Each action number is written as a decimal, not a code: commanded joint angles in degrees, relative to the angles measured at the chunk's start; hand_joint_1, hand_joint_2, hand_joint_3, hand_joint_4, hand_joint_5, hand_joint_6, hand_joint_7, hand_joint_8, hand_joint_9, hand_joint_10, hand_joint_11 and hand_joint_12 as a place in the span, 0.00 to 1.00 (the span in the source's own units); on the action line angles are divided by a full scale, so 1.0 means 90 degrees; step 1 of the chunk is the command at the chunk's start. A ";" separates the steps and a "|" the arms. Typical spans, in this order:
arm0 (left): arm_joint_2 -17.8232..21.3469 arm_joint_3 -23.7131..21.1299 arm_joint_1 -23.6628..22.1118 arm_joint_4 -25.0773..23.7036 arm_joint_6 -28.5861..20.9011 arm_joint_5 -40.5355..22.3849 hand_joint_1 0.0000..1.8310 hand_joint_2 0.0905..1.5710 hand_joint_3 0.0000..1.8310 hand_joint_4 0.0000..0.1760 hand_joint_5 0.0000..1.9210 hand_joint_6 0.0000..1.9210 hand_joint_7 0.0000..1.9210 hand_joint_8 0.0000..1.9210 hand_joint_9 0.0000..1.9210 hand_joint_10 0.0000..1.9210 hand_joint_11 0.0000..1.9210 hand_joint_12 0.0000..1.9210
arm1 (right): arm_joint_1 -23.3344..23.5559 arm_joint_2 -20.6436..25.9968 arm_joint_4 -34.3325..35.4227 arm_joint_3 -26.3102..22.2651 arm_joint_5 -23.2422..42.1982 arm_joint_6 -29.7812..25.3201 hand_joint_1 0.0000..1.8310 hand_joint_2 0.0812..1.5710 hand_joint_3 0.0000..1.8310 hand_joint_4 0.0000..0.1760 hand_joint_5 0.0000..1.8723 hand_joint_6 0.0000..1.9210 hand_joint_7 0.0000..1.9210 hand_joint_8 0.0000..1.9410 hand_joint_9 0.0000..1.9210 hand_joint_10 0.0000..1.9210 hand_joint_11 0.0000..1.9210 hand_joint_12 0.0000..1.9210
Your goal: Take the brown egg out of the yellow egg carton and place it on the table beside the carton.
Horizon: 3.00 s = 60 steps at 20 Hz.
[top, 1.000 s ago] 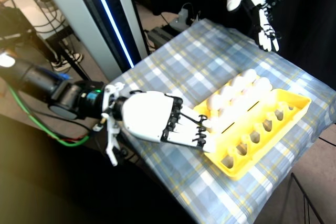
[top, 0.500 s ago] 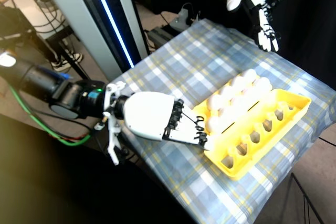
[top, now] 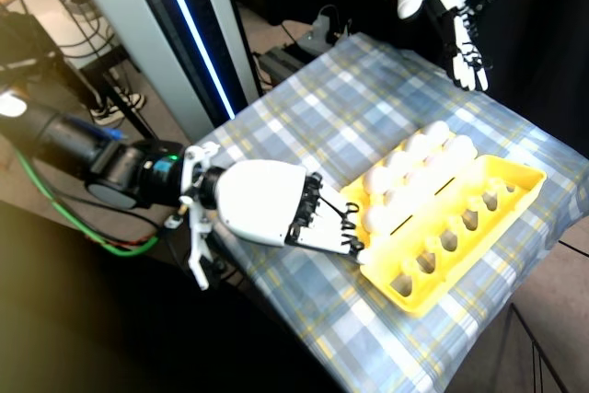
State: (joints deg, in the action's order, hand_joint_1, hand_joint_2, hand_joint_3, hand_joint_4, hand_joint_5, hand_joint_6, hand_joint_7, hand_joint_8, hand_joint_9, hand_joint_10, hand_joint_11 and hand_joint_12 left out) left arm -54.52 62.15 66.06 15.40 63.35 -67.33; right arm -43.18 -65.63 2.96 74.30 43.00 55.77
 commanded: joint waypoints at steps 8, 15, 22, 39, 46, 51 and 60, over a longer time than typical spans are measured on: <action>-0.0036 0.0027 -0.0047 0.0005 -0.0040 -0.0733 0.00 0.70 0.00 0.18 0.17 0.00 0.16 0.00 0.11 0.00 0.00 0.07 | 0.0145 0.0544 -0.0211 -0.0750 0.1517 0.0011 0.58 0.69 0.00 0.33 0.53 0.50 0.54 0.00 0.35 0.00 0.01 0.19; -0.0022 0.0021 -0.0048 -0.0004 -0.0038 -0.0720 0.00 0.70 0.00 0.09 0.18 0.00 0.15 0.00 0.10 0.00 0.00 0.07 | -0.0027 0.0862 -0.0526 -0.1440 0.1898 0.0011 0.56 0.69 0.00 1.00 0.52 0.50 0.55 0.00 0.35 0.00 0.05 0.16; -0.0022 0.0019 -0.0050 -0.0005 -0.0038 -0.0713 0.00 0.69 0.00 0.13 0.17 0.00 0.15 0.00 0.10 0.00 0.00 0.07 | -0.0187 0.0783 -0.0546 -0.1455 0.1894 0.0006 0.56 0.68 0.00 0.99 0.53 0.50 0.55 0.00 0.36 0.00 0.07 0.13; -0.0023 0.0018 -0.0046 -0.0002 -0.0039 -0.0715 0.00 0.70 0.00 0.11 0.17 0.00 0.15 0.00 0.10 0.00 0.00 0.07 | -0.0256 0.0710 -0.0605 -0.1412 0.1810 0.0006 0.32 0.66 0.01 0.00 0.45 0.00 0.46 0.00 0.27 0.00 0.08 0.05; -0.0023 0.0026 -0.0041 -0.0001 -0.0039 -0.0726 0.00 0.68 0.00 0.13 0.18 0.00 0.15 0.00 0.11 0.00 0.00 0.07 | -0.0256 0.1074 -0.0116 -0.1548 0.2167 0.0547 0.00 0.62 0.00 0.45 0.10 0.00 0.08 0.00 0.07 0.00 0.07 0.06; -0.0017 0.0013 -0.0040 0.0016 -0.0039 -0.0758 0.00 0.68 0.00 0.13 0.17 0.00 0.15 0.00 0.11 0.00 0.00 0.05 | -0.0413 0.1392 0.0070 -0.1876 0.2512 0.0828 0.00 0.58 0.00 0.27 0.08 0.00 0.07 0.00 0.04 0.00 0.03 0.05; 0.0015 0.0012 -0.0010 0.0113 -0.0038 -0.0762 0.00 0.68 0.00 0.06 0.18 0.00 0.15 0.00 0.10 0.00 0.01 0.03 | -0.1152 0.1970 0.0252 -0.2472 0.3248 0.0829 0.00 0.52 0.00 0.26 0.07 0.00 0.04 0.00 0.00 0.00 0.00 0.00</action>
State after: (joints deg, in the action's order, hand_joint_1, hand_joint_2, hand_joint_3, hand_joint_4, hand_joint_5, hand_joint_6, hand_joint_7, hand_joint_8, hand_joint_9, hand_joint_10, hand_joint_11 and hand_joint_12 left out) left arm -54.52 62.13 66.37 16.34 63.33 -66.76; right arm -54.22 -48.05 4.91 51.94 64.31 63.22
